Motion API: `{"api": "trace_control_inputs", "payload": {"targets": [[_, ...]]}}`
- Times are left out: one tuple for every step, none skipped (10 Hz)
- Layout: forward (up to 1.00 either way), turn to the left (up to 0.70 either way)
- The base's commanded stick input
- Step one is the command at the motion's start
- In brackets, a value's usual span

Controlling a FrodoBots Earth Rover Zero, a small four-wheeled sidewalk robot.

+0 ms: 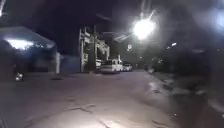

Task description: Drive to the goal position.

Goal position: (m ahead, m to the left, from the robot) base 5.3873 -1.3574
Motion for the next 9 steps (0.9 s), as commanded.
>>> {"api": "trace_control_inputs", "payload": {"targets": [[0.09, 0.0], [0.33, 0.0], [0.7, 0.0], [0.7, 0.0], [0.7, 0.0], [0.7, 0.0], [0.7, 0.0], [0.7, 0.0], [0.7, 0.0]]}}
